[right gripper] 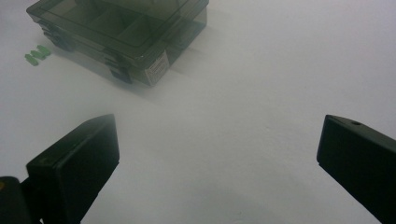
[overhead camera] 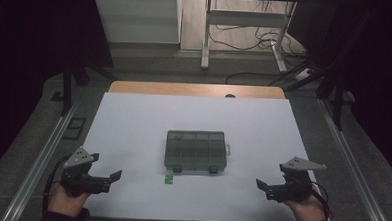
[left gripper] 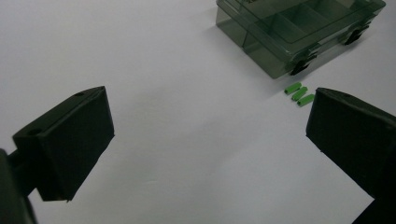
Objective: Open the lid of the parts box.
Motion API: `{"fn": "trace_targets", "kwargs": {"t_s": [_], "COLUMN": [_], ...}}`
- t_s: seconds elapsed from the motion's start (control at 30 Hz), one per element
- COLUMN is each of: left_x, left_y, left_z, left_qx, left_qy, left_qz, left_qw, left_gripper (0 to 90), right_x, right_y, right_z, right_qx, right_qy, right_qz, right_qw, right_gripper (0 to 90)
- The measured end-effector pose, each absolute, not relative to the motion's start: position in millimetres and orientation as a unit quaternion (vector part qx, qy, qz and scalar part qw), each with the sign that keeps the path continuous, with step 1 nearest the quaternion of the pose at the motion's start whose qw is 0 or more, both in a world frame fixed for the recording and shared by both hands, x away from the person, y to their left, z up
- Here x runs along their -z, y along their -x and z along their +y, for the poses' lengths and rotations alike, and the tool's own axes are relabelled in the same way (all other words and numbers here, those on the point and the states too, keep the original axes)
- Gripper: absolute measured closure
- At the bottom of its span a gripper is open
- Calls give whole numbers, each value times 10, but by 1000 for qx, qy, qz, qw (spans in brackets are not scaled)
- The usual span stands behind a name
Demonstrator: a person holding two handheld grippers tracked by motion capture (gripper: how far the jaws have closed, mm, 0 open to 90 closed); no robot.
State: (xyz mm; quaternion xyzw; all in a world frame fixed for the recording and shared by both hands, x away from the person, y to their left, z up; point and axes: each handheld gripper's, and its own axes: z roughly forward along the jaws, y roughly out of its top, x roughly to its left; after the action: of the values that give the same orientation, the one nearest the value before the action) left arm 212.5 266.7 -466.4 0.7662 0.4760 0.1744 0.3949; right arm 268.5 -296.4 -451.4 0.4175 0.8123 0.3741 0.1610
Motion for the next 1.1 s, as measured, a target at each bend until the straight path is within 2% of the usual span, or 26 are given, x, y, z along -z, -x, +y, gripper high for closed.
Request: {"fn": "trace_targets", "kwargs": {"t_s": [0.47, 1.1], "left_x": [4678, 4682], "left_y": [-2163, -2169], "left_z": [2686, 2674], "left_qx": [-145, -161], "left_qy": [-773, -771], "left_qz": [473, 458], "left_qw": [397, 412], "left_gripper": [51, 25], "right_x": [4530, 4524], "right_y": [-2720, -2737], "right_z": [-2944, -2941], "right_qx": [-364, -376], "right_qy": [-419, -416], "right_qz": [818, 813], "right_qw": [151, 156], "right_gripper": [0, 0]}}
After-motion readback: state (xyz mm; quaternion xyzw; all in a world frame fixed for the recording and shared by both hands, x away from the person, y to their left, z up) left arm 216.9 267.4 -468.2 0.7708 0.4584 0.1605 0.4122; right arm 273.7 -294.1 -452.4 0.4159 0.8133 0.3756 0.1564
